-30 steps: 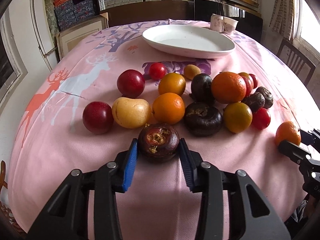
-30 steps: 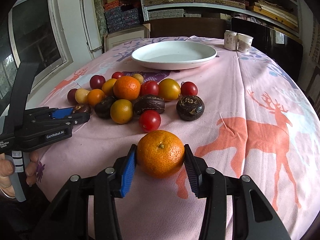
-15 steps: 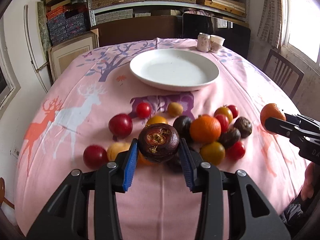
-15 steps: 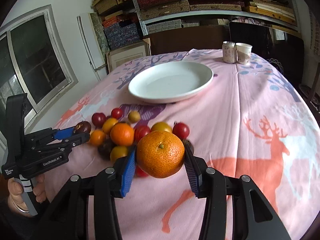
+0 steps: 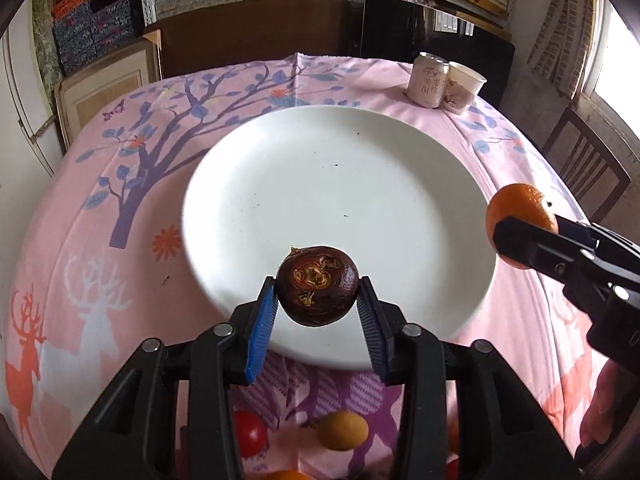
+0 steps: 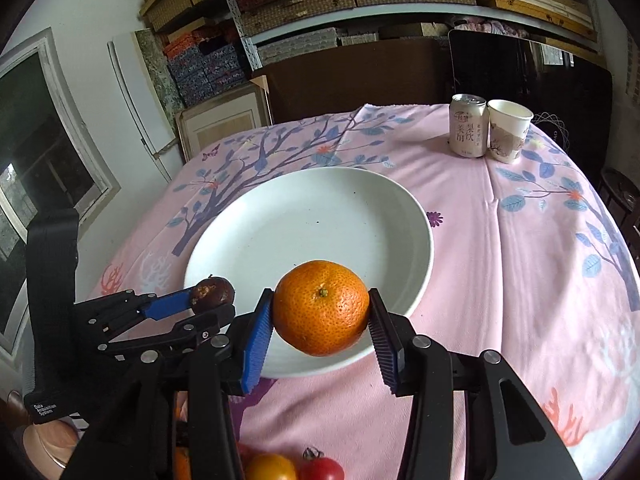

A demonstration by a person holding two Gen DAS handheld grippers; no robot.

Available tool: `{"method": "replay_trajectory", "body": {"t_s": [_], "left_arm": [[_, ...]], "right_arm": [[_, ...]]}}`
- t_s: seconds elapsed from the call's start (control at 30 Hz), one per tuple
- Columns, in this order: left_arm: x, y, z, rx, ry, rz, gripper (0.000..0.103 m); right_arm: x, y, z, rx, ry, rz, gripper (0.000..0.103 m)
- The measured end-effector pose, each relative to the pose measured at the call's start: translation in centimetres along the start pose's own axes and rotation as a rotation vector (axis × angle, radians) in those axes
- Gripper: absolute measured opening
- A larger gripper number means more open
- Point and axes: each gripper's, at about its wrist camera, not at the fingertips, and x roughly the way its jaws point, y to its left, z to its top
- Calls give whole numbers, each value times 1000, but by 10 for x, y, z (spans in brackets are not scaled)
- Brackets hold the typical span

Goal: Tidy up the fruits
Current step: 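Move dark brown fruit to plate with left tool while right moves tangerine, then move red plum to plate with left tool while right moves dark fruit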

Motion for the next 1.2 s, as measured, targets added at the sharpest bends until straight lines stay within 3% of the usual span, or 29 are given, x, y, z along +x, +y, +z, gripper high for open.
{"method": "replay_trajectory", "body": {"t_s": [0.03,0.07,0.1,0.13,0.23,0.37,0.47,0.67,0.77,0.87,1.2], "left_arm": [[4,1,2,-5,9,-8,41],[4,4,2,-18,8,-5,45],[-2,9,1,-30,-6,0,57],[-10,12,-2,-33,-24,5,66],[-47,17,-17,-11,-107,40,76],[-96,26,-60,12,-150,17,76],[-122,35,-106,56,-169,54,76],[-128,63,-174,70,-94,103,76],[-118,69,-186,64,-48,106,62],[-117,64,-189,88,-73,142,61],[-126,89,-189,47,-75,130,60]], "right_arm": [[5,0,2,1,6,-10,48],[5,0,2,1,2,-26,57],[1,1,2,6,-19,-33,61],[-6,2,0,6,-47,-30,61],[-29,6,-8,-29,-98,-51,64],[-60,7,-38,-38,-124,-62,72],[-74,-3,-80,-12,-129,-49,75],[-72,-29,-139,106,-63,-8,75],[-76,-32,-144,131,-79,22,75],[-73,-30,-145,119,-66,13,75],[-78,-37,-148,154,-84,66,75]]}}
